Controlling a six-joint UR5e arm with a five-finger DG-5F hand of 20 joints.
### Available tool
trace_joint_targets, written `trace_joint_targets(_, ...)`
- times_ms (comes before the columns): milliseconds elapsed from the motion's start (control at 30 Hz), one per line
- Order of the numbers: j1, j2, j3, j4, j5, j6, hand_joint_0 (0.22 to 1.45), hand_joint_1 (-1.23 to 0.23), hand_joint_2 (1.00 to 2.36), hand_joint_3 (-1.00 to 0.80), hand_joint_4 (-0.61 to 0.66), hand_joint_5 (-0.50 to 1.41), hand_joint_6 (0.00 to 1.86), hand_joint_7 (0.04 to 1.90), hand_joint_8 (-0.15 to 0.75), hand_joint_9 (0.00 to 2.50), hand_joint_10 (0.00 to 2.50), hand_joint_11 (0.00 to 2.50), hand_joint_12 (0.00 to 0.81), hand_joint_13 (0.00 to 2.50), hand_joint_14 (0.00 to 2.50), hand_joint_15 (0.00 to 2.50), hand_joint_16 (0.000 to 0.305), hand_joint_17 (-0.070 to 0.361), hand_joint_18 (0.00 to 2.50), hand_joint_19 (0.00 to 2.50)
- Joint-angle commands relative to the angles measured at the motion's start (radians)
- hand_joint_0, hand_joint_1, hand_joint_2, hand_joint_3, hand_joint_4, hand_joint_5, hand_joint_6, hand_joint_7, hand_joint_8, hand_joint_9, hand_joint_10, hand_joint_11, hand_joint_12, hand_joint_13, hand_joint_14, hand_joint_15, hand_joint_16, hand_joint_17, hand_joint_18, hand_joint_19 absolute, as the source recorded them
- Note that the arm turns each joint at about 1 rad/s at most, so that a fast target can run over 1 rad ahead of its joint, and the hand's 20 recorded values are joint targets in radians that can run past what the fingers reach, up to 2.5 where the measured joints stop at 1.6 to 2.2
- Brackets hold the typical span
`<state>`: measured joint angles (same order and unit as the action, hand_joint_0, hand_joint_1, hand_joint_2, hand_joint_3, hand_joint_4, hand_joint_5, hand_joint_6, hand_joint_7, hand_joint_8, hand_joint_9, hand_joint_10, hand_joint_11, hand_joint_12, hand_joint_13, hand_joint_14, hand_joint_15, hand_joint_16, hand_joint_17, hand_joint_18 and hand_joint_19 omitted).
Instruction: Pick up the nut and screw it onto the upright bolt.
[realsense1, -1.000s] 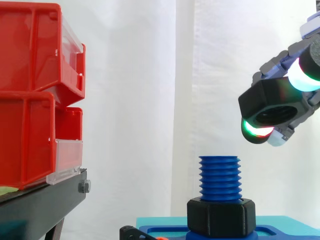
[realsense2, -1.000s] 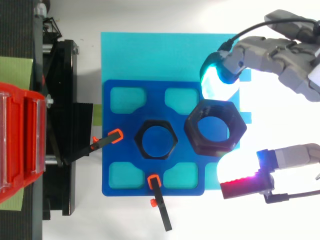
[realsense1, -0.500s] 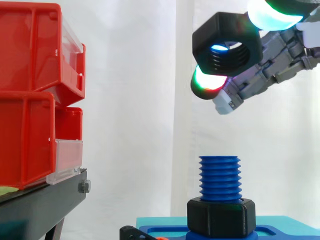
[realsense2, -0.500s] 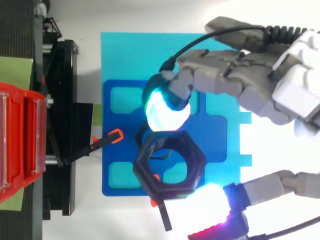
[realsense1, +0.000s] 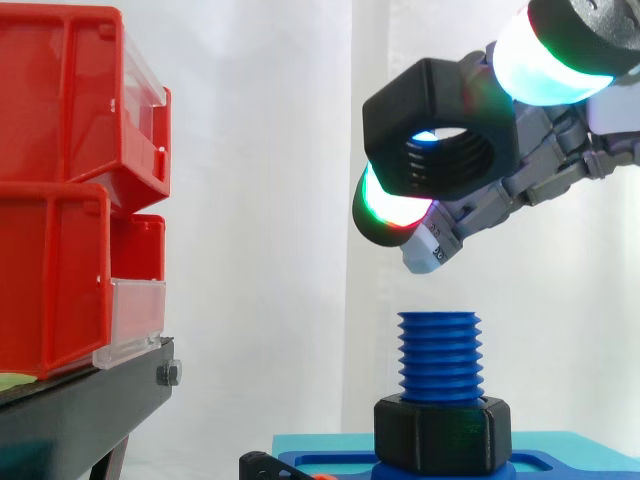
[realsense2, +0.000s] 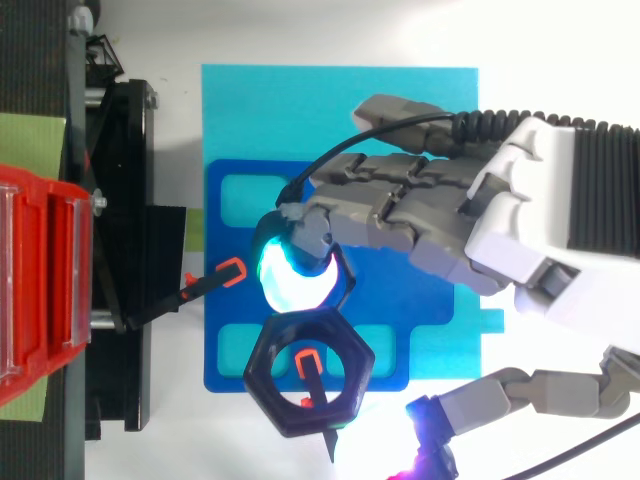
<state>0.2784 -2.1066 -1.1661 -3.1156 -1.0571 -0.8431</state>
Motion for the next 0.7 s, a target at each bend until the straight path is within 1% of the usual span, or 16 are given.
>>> trace_joint_targets(0, -0.01, -0.001, -0.009, 0.003, -0.011, -0.002, 0.57, -0.63, 1.0, -0.5, 0.24, -0.14, 0.5, 1.27, 0.307, 0.67, 0.01, 0.46, 0.315, 0.47, 0.0, 0.02, 0.035, 0.079, 0.22, 0.0)
trace_joint_targets(33, -0.011, -0.001, -0.009, 0.002, -0.014, -0.002, 0.57, -0.63, 1.0, -0.5, 0.24, -0.13, 0.5, 1.26, 0.307, 0.67, 0.01, 0.46, 0.316, 0.47, 0.0, 0.02, 0.035, 0.079, 0.22, 0.0)
trace_joint_targets(133, -0.025, -0.001, -0.009, 0.0, -0.03, -0.008, 0.57, -0.63, 1.0, -0.5, 0.24, -0.13, 0.5, 1.27, 0.305, 0.68, 0.01, 0.45, 0.316, 0.47, 0.0, 0.01, 0.035, 0.079, 0.22, 0.0)
trace_joint_targets(167, -0.036, -0.001, -0.009, 0.0, -0.043, -0.013, 0.57, -0.63, 1.0, -0.5, 0.24, -0.13, 0.5, 1.27, 0.307, 0.68, 0.01, 0.45, 0.315, 0.47, 0.0, 0.02, 0.035, 0.079, 0.22, 0.0)
trace_joint_targets(233, -0.042, -0.001, -0.009, 0.0, -0.05, -0.017, 0.57, -0.63, 1.0, -0.5, 0.23, -0.13, 0.5, 1.27, 0.307, 0.68, 0.01, 0.45, 0.316, 0.47, 0.0, 0.02, 0.035, 0.079, 0.22, 0.0)
trace_joint_targets(300, -0.053, -0.001, -0.009, 0.002, -0.058, -0.025, 0.57, -0.63, 1.0, -0.5, 0.23, -0.13, 0.5, 1.27, 0.307, 0.68, 0.01, 0.45, 0.317, 0.47, 0.0, 0.01, 0.035, 0.079, 0.22, 0.0)
trace_joint_targets(333, -0.062, -0.001, -0.012, 0.005, -0.063, -0.036, 0.57, -0.63, 1.0, -0.5, 0.24, -0.13, 0.5, 1.27, 0.307, 0.68, 0.01, 0.46, 0.316, 0.47, 0.0, 0.02, 0.035, 0.079, 0.22, 0.0)
trace_joint_targets(533, -0.085, -0.001, -0.014, 0.009, -0.064, -0.07, 0.57, -0.63, 1.0, -0.5, 0.24, -0.13, 0.5, 1.27, 0.309, 0.69, 0.01, 0.46, 0.316, 0.47, 0.0, 0.02, 0.035, 0.079, 0.22, 0.0)
trace_joint_targets(633, -0.088, -0.001, -0.014, 0.014, -0.075, -0.074, 0.57, -0.63, 1.0, -0.5, 0.24, -0.13, 0.5, 1.26, 0.306, 0.69, 0.01, 0.46, 0.316, 0.47, 0.0, 0.02, 0.035, 0.079, 0.22, 0.0)
trace_joint_targets(667, -0.09, -0.001, -0.014, 0.017, -0.086, -0.08, 0.57, -0.63, 1.0, -0.5, 0.23, -0.13, 0.5, 1.27, 0.308, 0.69, 0.01, 0.46, 0.315, 0.48, 0.0, 0.02, 0.035, 0.079, 0.22, 0.0)
